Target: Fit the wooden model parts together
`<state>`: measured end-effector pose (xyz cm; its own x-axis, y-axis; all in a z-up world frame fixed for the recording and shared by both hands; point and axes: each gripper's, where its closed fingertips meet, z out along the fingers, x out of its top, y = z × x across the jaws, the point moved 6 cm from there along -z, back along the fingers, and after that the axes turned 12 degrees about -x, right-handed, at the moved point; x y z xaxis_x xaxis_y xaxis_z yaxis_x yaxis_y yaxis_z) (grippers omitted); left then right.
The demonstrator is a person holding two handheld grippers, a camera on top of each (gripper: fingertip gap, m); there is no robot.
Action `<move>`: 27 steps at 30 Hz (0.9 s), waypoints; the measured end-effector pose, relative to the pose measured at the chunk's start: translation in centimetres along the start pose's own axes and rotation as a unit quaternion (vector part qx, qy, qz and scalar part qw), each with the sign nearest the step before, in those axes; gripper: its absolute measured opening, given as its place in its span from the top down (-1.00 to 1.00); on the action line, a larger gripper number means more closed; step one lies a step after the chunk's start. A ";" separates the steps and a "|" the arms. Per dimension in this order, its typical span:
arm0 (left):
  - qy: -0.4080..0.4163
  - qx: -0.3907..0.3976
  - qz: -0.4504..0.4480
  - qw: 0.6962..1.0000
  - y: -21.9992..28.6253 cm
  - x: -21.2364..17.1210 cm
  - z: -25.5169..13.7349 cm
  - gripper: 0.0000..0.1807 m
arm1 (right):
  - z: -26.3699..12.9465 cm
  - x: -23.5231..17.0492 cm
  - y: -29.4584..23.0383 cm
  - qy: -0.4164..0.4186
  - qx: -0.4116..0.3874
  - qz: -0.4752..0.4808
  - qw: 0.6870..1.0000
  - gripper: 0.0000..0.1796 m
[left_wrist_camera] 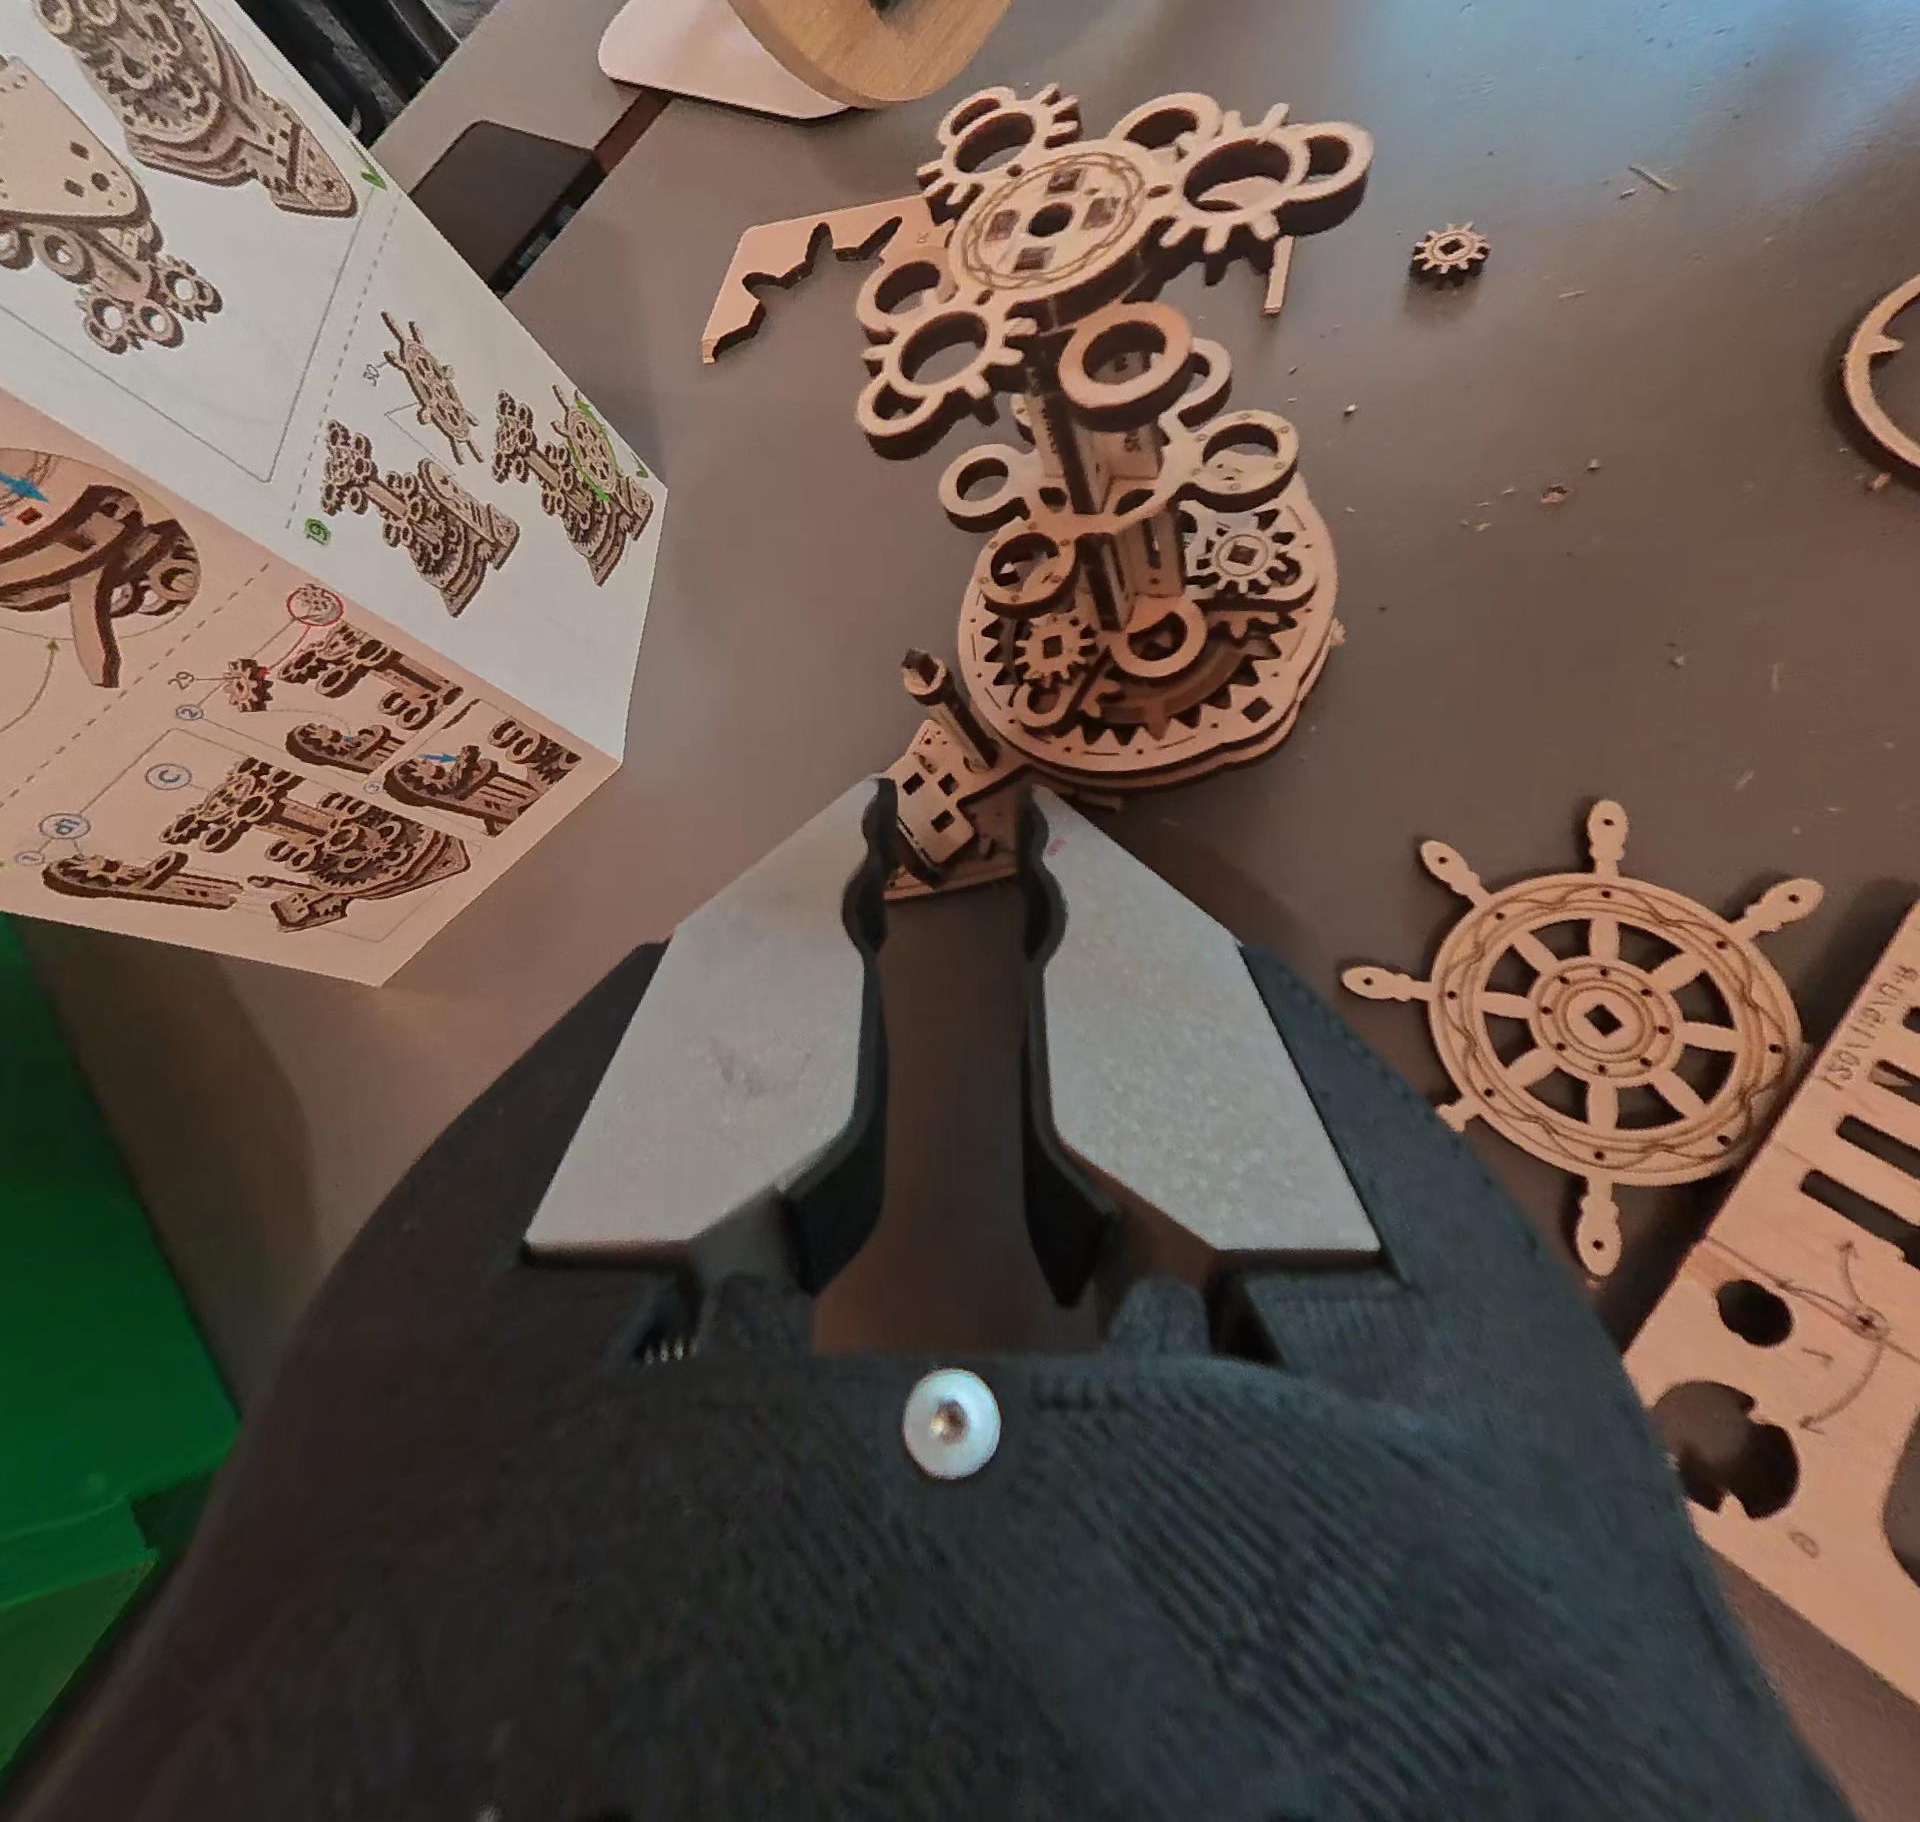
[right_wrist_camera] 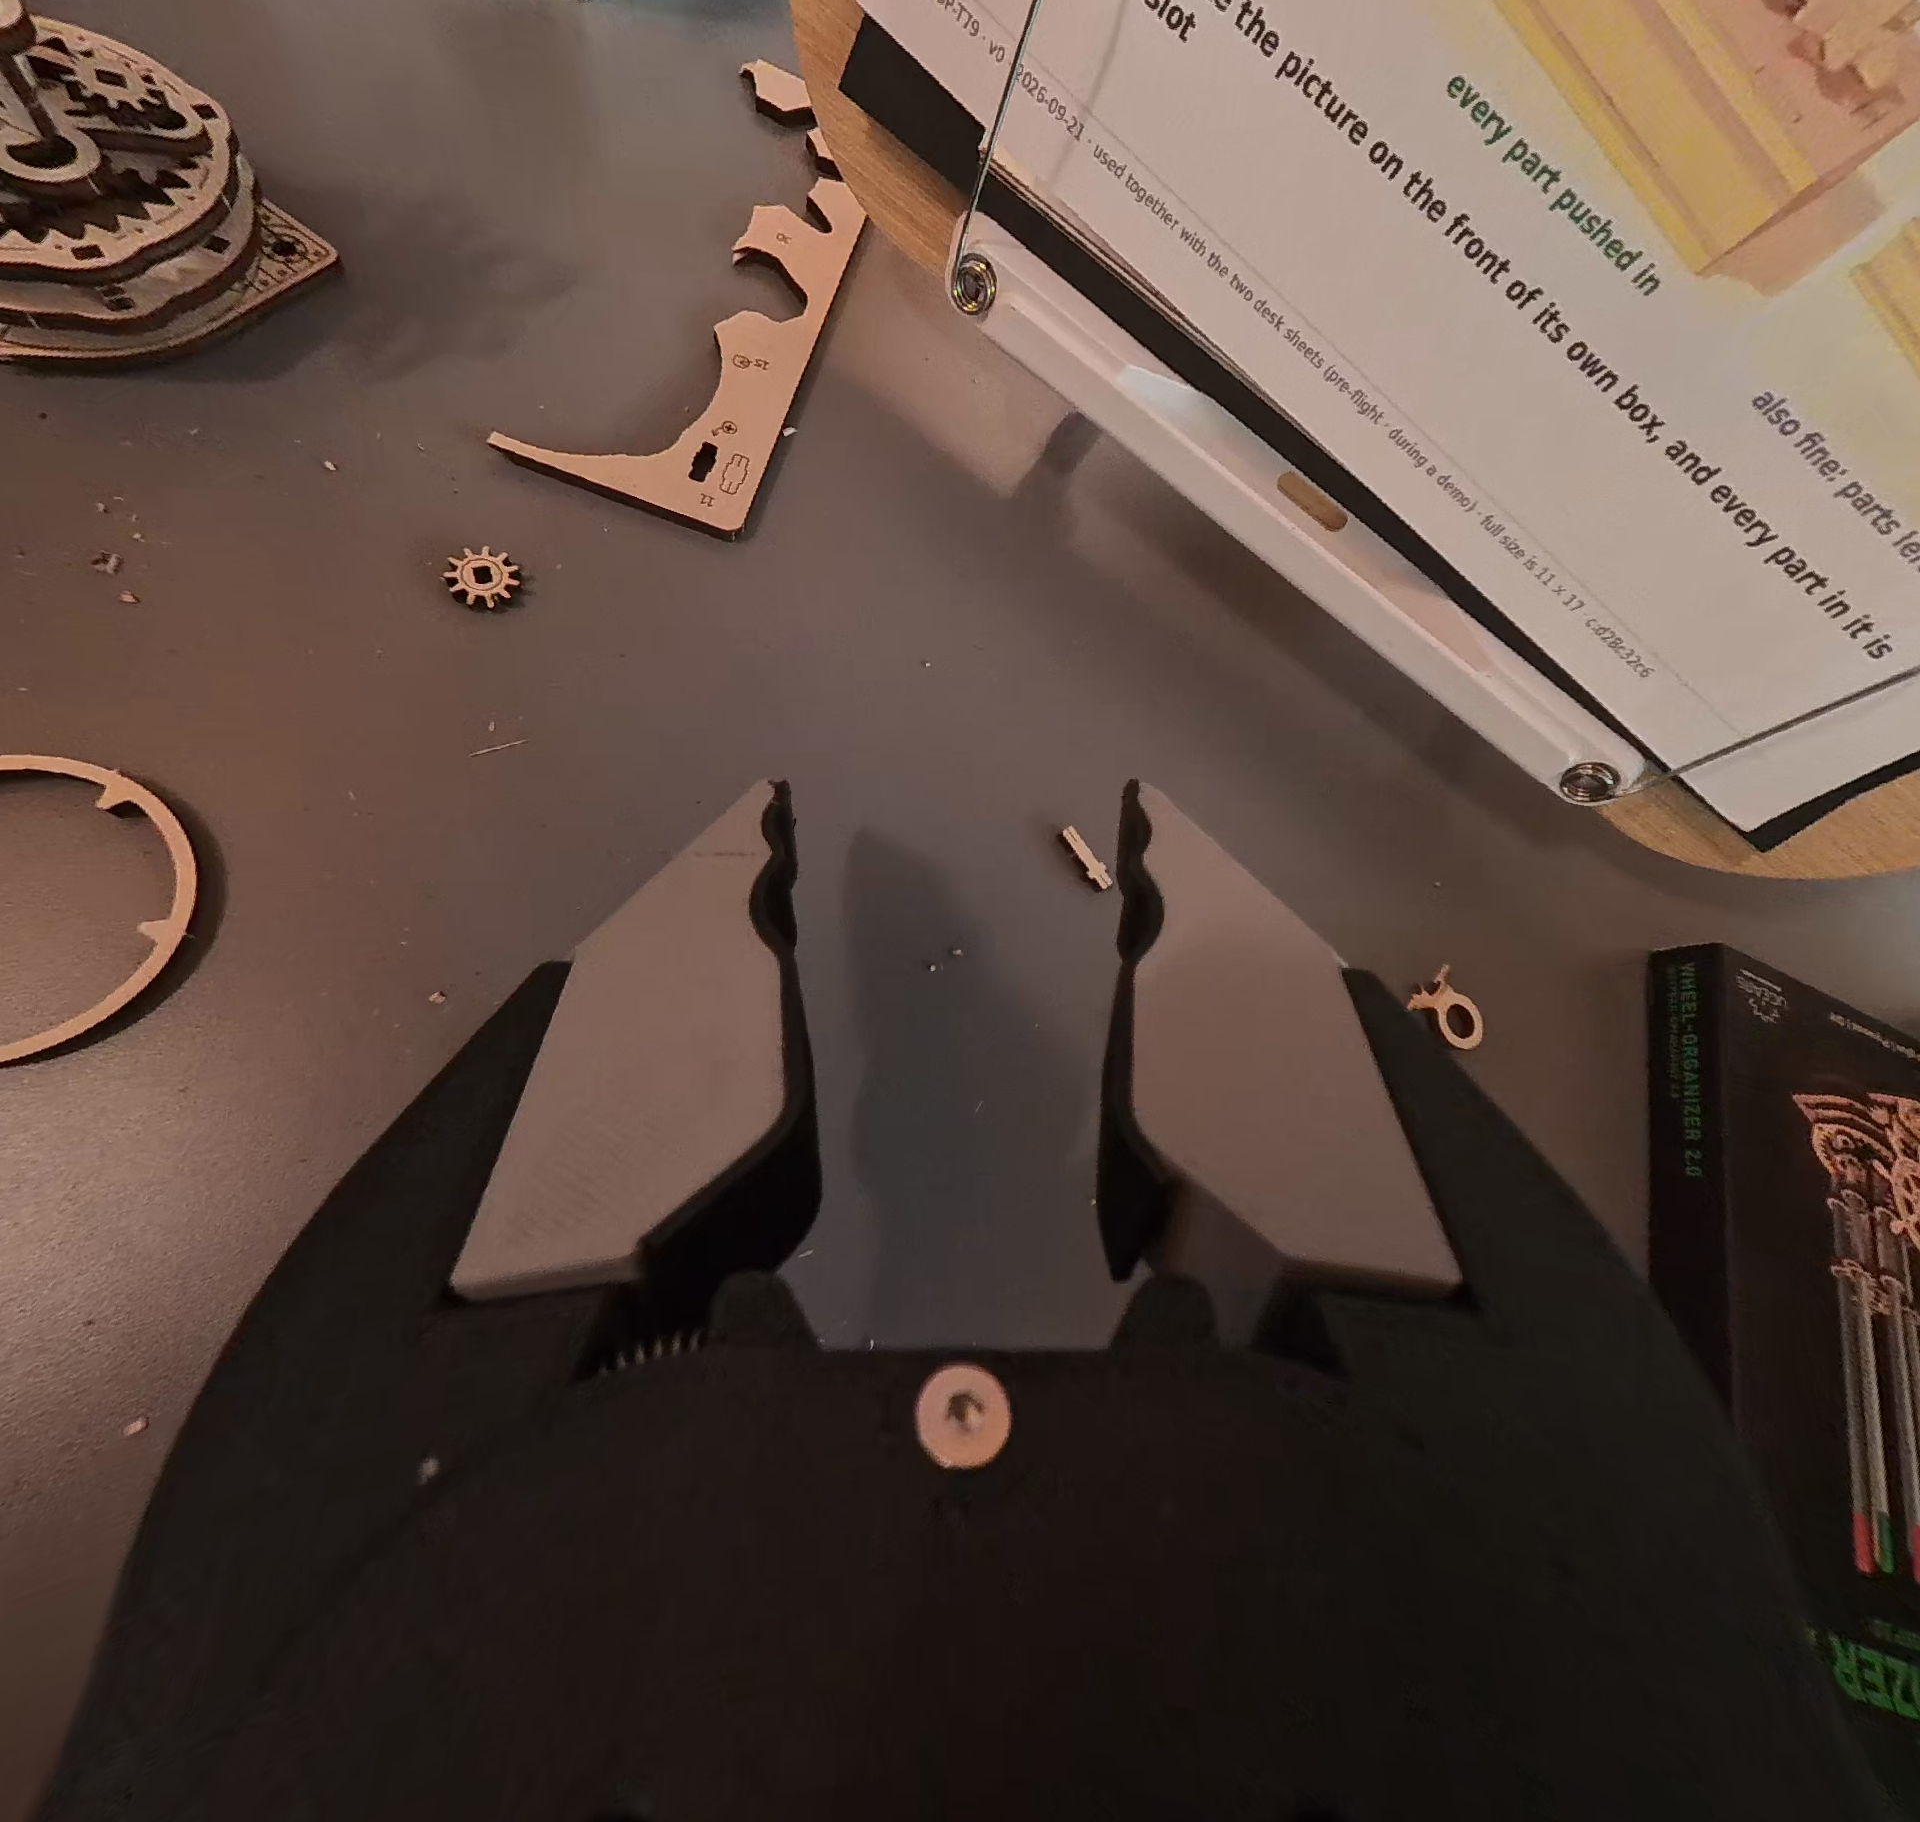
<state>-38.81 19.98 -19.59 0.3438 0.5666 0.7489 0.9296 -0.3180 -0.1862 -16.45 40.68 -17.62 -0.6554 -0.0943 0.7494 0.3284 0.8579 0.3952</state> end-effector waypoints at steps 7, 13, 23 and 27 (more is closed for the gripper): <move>-0.002 -0.001 0.005 1.000 0.1 0.0 0.0 0.79 | 0.0 -0.1 0.1 -0.001 -0.002 0.003 1.000 0.35; -0.003 0.000 0.005 1.000 0.1 0.0 0.1 0.79 | 0.1 0.0 0.0 0.001 0.002 0.005 1.000 0.34; -0.002 -0.001 0.004 1.000 0.1 0.0 0.1 0.79 | 0.1 0.0 -0.1 0.001 0.005 0.006 1.000 0.34; -0.001 -0.001 0.003 1.000 0.0 0.0 0.0 0.79 | 0.1 0.0 0.1 0.001 0.000 0.008 1.000 0.36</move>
<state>-38.77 20.01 -19.62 0.3498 0.5657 0.7467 0.9272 -0.3231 -0.1896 -16.44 40.81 -17.63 -0.6486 -0.0822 0.7567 0.3382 0.8595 0.3833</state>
